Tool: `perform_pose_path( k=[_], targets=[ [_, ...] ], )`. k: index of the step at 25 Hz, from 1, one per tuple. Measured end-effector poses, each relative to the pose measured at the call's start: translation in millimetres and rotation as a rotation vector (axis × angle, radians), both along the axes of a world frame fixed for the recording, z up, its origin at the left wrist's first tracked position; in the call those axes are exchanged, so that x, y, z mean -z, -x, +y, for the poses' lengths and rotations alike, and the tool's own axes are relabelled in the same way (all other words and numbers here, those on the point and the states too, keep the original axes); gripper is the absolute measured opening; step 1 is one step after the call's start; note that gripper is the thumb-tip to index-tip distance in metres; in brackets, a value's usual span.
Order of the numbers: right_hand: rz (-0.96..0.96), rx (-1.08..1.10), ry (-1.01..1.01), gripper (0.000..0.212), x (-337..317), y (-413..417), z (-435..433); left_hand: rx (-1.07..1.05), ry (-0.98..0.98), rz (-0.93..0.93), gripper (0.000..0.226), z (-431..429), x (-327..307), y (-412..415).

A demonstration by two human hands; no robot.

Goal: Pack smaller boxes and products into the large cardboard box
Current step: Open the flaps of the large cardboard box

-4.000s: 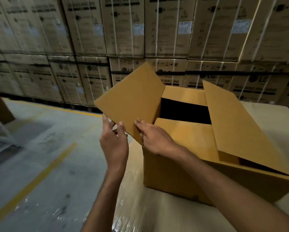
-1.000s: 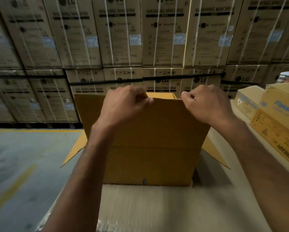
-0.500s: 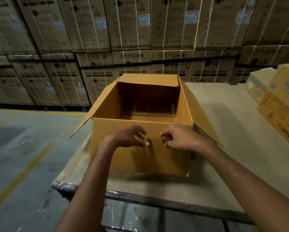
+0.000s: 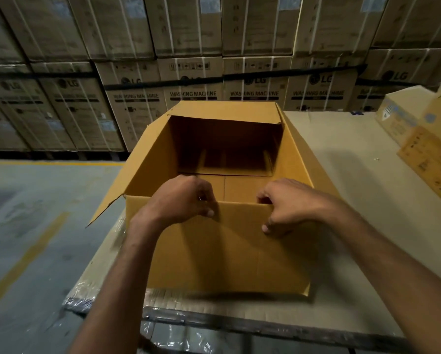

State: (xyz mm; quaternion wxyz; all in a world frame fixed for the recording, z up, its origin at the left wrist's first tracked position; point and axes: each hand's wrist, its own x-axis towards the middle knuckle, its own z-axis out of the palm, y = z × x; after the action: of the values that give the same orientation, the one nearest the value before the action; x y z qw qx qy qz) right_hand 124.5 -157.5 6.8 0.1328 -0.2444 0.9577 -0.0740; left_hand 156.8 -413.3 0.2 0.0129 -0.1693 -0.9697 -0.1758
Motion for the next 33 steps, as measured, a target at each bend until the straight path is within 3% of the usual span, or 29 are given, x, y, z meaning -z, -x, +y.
perform_pose_path(
  k=[3, 5, 7, 9, 14, 18, 20, 25, 28, 33],
  targets=[
    [-0.209, -0.121, -0.103, 0.032, -19, 5, -8, 0.098, 0.069, -0.221, 0.019, -4, -17, 5],
    [-0.381, -0.162, -0.022, 0.039, -34, 17, -15, 0.143, 0.123, -0.348, 0.026, 1, -28, 20],
    [-0.377, -0.135, 0.104, 0.037, -36, 42, -27, 0.152, 0.14, -0.444, 0.034, 6, -33, 45],
    [-0.227, -0.073, 0.156, 0.031, -27, 72, -43, 0.11, 0.175, -0.463, 0.042, 10, -32, 78],
    [-0.063, 0.134, 0.222, 0.06, 18, 165, -80, -0.021, 0.319, -0.352, 0.053, -4, -10, 180],
    [-0.012, 0.245, 0.132, 0.085, 58, 224, -93, -0.06, 0.433, -0.142, 0.075, -11, 21, 239],
    [0.075, 0.29, 0.159, 0.087, 65, 243, -97, -0.083, 0.386, -0.005, 0.081, -13, 30, 264],
    [0.553, 0.318, 0.161, 0.07, 53, 285, -104, -0.191, 0.236, 0.349, 0.069, -23, 30, 315],
    [0.657, 0.317, 0.179, 0.075, 32, 331, -103, -0.199, 0.153, 0.515, 0.074, -37, 16, 356],
    [0.607, 0.338, 0.131, 0.097, 16, 418, -107, -0.214, 0.23, 0.358, 0.088, -44, 2, 449]
  ],
)
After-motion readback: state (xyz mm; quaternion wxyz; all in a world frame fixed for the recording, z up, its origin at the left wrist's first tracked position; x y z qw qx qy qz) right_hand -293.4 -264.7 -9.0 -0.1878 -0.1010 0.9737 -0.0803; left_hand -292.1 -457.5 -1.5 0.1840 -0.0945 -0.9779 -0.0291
